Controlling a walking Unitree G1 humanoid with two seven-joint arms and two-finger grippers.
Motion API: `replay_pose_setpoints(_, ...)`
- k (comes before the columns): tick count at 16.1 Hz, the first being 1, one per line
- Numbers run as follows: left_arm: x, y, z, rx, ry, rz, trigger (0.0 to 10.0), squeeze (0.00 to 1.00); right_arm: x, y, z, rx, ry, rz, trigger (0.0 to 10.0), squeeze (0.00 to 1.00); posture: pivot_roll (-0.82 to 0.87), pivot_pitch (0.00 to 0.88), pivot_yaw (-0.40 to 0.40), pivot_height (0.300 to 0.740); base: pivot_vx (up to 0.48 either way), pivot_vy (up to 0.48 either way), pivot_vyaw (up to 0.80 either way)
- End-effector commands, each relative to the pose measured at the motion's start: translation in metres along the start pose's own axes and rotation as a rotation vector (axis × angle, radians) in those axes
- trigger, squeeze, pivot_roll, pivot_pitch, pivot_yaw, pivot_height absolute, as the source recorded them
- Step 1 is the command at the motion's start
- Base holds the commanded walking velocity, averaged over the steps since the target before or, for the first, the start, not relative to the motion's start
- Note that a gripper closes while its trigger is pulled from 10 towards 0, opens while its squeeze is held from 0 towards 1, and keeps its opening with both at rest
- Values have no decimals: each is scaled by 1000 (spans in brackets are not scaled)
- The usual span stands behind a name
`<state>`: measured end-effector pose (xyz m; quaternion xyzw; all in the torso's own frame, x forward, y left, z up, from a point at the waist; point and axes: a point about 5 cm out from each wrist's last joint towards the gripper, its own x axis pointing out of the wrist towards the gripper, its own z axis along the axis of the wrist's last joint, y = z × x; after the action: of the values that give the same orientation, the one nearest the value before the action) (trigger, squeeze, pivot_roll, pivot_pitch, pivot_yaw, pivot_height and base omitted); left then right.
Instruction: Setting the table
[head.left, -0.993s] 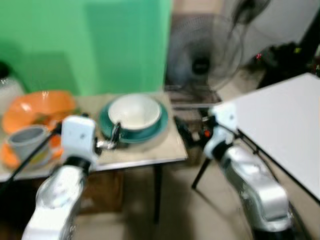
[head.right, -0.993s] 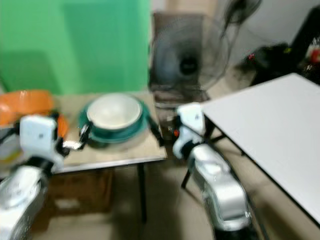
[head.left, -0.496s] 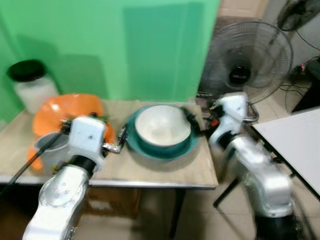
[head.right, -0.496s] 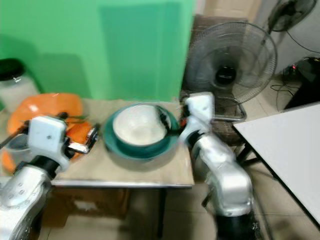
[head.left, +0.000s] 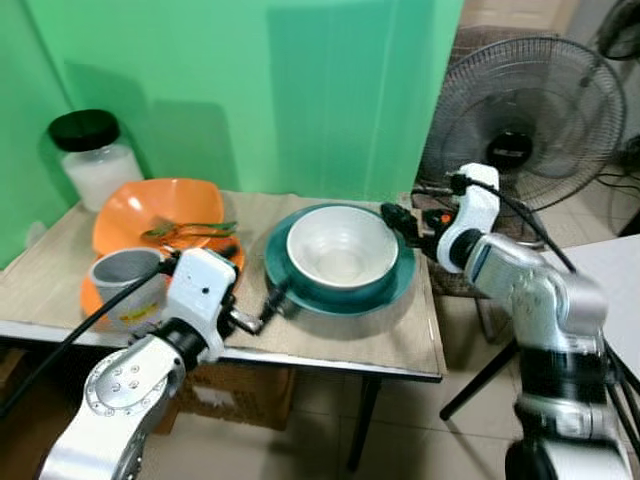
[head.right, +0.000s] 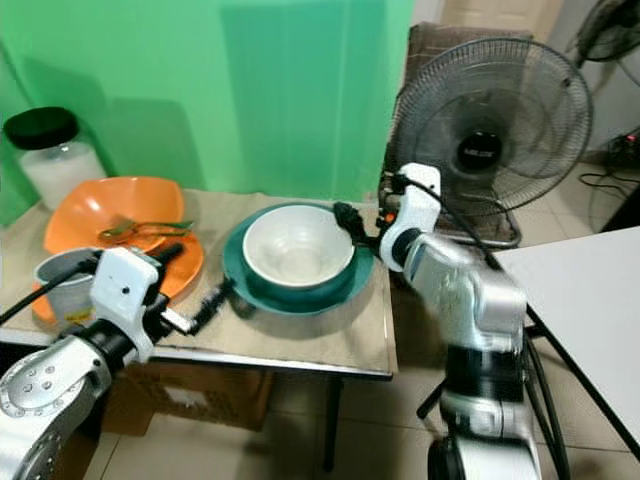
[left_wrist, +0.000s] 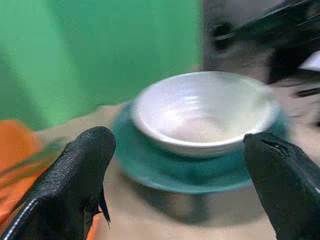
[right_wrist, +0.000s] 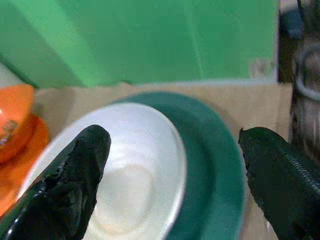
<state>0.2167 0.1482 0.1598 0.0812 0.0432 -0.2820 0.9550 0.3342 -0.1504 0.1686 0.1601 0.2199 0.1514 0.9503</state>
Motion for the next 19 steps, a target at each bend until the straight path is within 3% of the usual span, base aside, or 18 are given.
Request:
replay_pose_setpoints(1,0,-2,3,-8,-8,-50,10000,1000,2,-3,5,32,11,-12,10000,1000,-60,0,-15,740,0,0,0)
replay_pose_setpoints(2,0,-2,3,2,-3,-67,10000,1000,7,-3,7,67,25,2,10000,820,-64,0,-16,740,0,0,0)
replay_pose_setpoints(3,0,-1,2,17,8,-75,10000,1000,13,1,9,98,46,22,10000,0,-66,0,-17,740,0,0,0)
replay_pose_setpoints(4,0,-1,0,30,27,-93,10000,1000,20,4,10,118,78,26,10000,0,-63,0,-22,740,0,0,0)
replay_pose_setpoints(5,0,-1,-2,45,48,-109,10000,886,25,6,9,115,108,29,10000,0,-59,0,-28,740,0,0,0)
replay_pose_setpoints(6,-1,-3,-4,46,60,-126,10000,729,28,7,8,104,134,13,10000,0,-56,0,-34,740,0,0,0)
replay_pose_setpoints(7,-1,-3,-5,54,70,-138,10000,392,31,7,5,114,188,5,10000,0,-55,0,-37,740,0,0,0)
replay_pose_setpoints(8,-2,-3,-5,54,69,-139,10000,192,32,7,3,108,218,-3,10000,0,-54,0,-39,740,0,0,0)
replay_pose_setpoints(9,-2,-3,-4,51,66,-143,10000,118,34,7,-1,105,280,-15,10000,0,-51,0,-43,740,0,0,0)
replay_pose_setpoints(11,-3,-5,-3,52,67,-161,10000,75,38,9,-3,124,316,-17,10000,0,-51,0,-43,740,0,0,0)
replay_pose_setpoints(12,-3,-5,-3,51,62,-168,10000,43,39,9,-4,124,323,-13,8627,0,-51,0,-43,740,0,0,0)
replay_pose_setpoints(13,-2,-7,-1,49,55,-183,10000,0,39,11,-8,144,364,2,0,0,-52,0,-42,740,0,0,0)
replay_pose_setpoints(19,-1,-7,0,53,56,-205,10000,0,41,10,-15,231,417,17,0,0,-62,0,-27,740,0,0,0)
